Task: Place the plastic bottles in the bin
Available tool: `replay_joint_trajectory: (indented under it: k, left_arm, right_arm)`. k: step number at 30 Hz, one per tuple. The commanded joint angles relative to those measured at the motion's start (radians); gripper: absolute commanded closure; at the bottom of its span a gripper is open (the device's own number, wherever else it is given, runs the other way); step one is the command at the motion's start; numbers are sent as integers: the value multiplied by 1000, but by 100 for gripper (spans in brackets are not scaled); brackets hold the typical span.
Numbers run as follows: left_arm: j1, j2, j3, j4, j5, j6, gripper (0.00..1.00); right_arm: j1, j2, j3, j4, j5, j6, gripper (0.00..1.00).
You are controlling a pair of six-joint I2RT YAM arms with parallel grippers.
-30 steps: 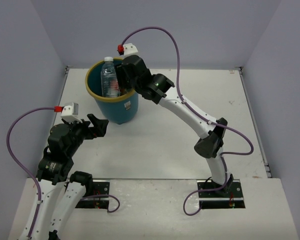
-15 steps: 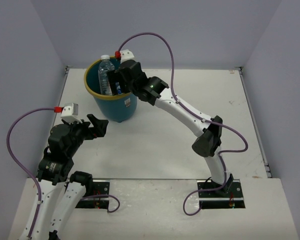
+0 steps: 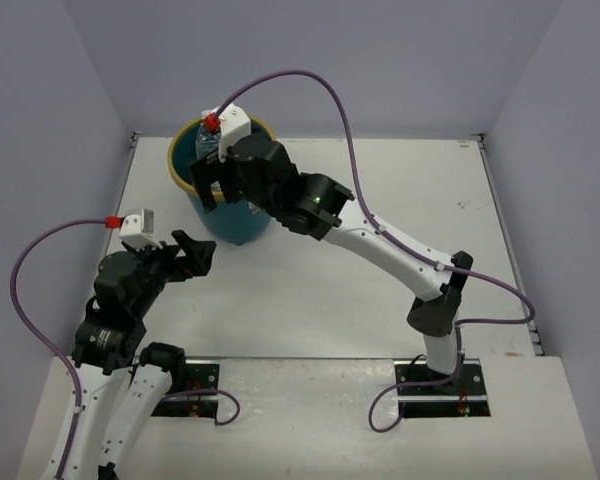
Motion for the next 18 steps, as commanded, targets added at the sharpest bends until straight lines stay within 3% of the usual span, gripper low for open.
replay_joint_trajectory:
  k: [1, 7, 11, 18]
  left_arm:
    - [6, -13, 47, -27, -14, -16, 0]
    - [6, -1, 64, -54, -69, -17, 0]
    - [6, 3, 26, -43, -100, -24, 0]
    - [6, -27, -38, -65, -210, -67, 0]
  right_arm:
    - [-17, -105, 31, 54, 55, -12, 1]
    - [-80, -369, -286, 54, 208, 131, 1]
    - [-166, -677, -837, 170, 161, 314, 1]
    - [-247, -1197, -1472, 142, 280, 621, 1]
